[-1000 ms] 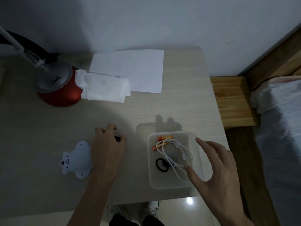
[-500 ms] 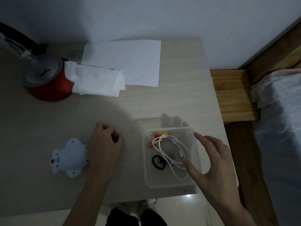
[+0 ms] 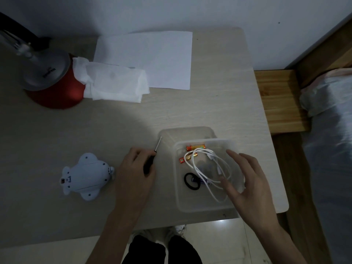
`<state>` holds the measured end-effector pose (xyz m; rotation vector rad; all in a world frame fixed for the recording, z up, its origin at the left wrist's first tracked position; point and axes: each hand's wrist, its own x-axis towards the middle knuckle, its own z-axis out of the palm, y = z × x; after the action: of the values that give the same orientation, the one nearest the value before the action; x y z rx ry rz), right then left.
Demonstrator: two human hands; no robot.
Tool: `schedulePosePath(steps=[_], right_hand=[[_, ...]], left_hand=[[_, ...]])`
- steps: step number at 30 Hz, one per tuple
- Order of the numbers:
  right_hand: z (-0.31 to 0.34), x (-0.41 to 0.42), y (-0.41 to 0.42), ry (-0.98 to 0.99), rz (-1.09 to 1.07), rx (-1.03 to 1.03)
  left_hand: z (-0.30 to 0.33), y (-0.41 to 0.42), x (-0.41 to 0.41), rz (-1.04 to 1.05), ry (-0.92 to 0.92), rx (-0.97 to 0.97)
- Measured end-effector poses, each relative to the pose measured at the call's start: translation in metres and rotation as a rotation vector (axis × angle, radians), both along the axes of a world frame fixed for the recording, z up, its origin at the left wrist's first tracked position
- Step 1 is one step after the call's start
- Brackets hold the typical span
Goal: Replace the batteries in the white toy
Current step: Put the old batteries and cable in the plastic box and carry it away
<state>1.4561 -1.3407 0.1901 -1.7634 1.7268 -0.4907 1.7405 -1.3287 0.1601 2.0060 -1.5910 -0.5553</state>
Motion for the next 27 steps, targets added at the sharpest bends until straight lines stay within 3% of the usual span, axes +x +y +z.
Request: schedulePosePath(steps=[6,13,22,27], right_hand=[[-0.003,-0.001,-0.001,-0.064,0.034,0.013],[0.002,0.001,0.003,0.001,0.039,0.058],[0.001,0.001,0.006,0.015,0.047,0.114],[0.002,0.0,0.006,-0.099,0.025,0.14]], left_hand=[[0.0,0.001,-0.003,0.01,-0.018,-0.03],[0.006,0.004,-0.005,0.065,0.041,-0.023],[0.032,0.016,-0.019,0.344,0.406,0.015],[0.04,0.018,-0.029,0.431,0.545,0.034]])
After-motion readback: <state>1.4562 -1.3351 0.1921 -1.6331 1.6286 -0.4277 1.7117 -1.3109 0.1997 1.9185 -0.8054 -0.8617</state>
